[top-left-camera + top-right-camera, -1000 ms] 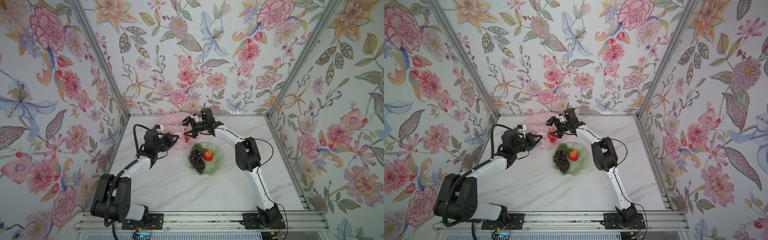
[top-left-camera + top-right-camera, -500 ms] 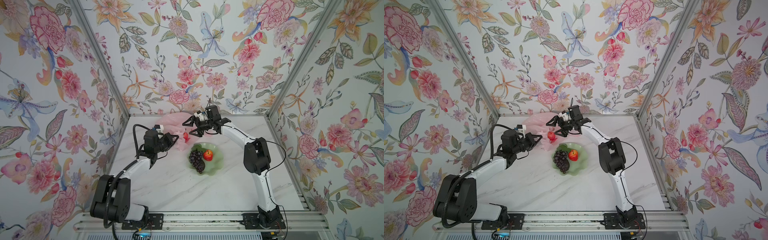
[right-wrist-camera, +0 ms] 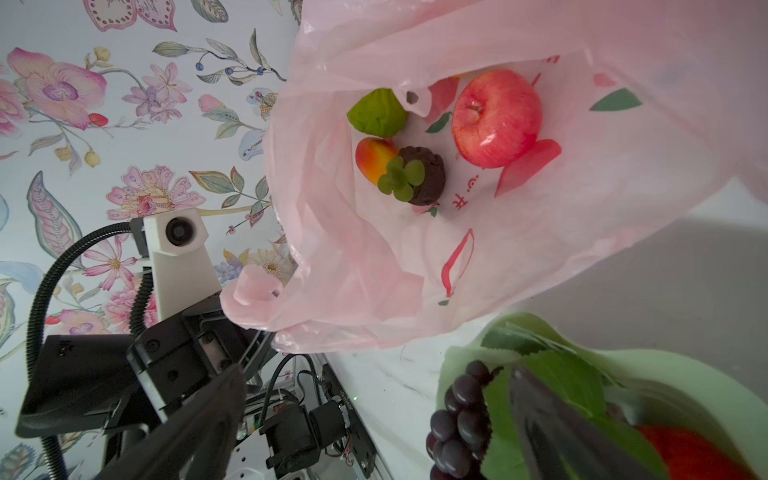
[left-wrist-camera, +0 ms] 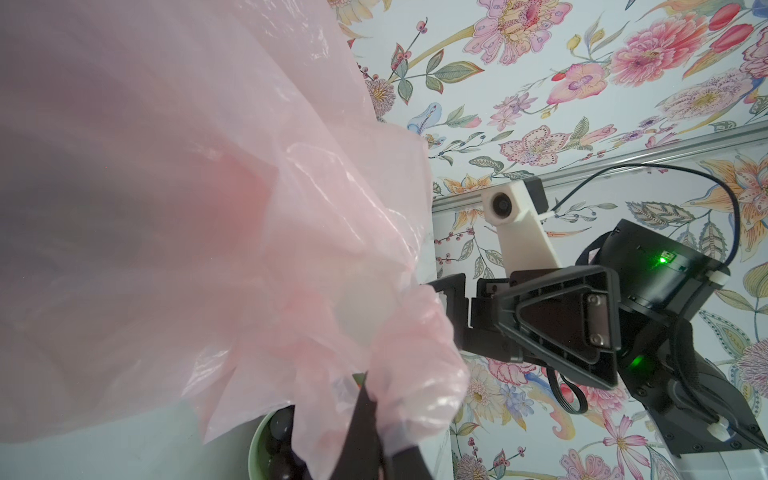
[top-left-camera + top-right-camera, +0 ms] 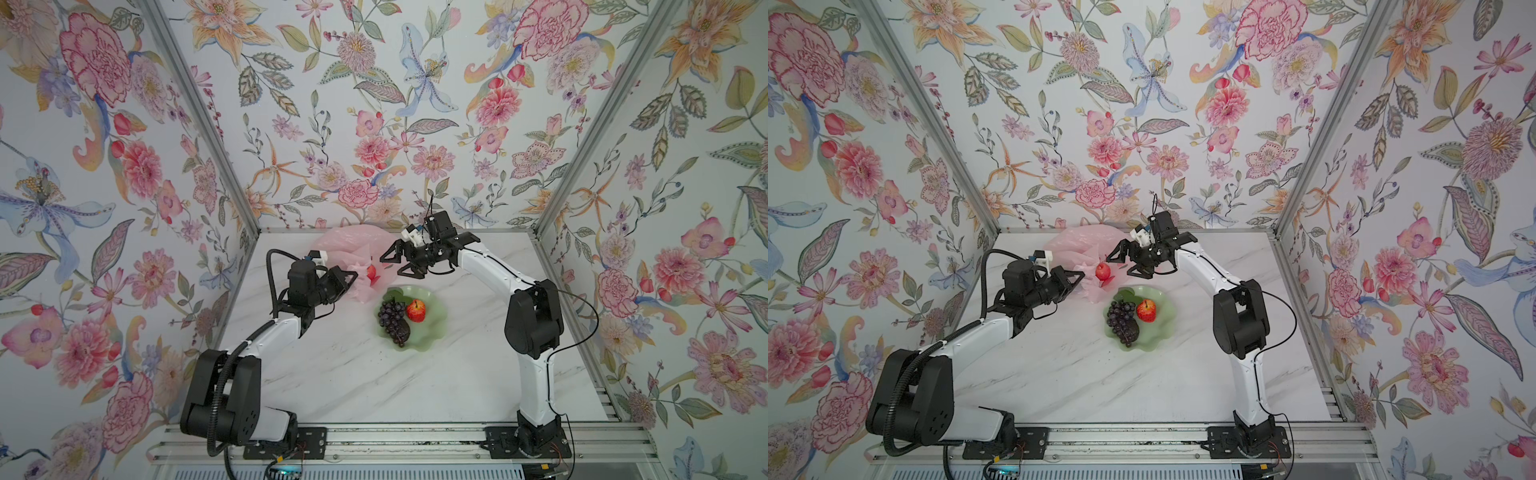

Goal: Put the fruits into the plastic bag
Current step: 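Withdraw the right gripper from the bag and move it over the dish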

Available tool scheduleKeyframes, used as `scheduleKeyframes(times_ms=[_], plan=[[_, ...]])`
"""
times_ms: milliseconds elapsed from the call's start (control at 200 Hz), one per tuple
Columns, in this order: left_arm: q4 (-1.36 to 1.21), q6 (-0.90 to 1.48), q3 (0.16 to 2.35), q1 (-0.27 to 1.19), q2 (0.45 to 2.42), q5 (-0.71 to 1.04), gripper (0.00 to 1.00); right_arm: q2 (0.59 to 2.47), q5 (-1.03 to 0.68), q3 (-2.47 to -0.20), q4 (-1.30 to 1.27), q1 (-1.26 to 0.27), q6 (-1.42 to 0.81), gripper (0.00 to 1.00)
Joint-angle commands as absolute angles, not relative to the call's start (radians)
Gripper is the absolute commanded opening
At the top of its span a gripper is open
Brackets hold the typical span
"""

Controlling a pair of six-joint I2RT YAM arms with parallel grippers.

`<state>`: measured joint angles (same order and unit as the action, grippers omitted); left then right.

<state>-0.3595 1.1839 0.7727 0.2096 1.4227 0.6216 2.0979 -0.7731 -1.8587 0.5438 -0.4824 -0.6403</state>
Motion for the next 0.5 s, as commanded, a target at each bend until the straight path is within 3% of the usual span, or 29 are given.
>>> scheduleKeyframes(times_ms=[0, 495], plan=[[-0.354, 1.166, 0.767, 0.207, 1.413, 0.620, 0.00, 2.038, -0.733, -1.817, 0.629, -0.470, -0.549, 0.99], [-0.347, 1.167, 0.749, 0.209, 1.407, 0.609, 0.00, 1.947, -0.627, -1.736, 0.781, -0.433, -0.407, 0.99]])
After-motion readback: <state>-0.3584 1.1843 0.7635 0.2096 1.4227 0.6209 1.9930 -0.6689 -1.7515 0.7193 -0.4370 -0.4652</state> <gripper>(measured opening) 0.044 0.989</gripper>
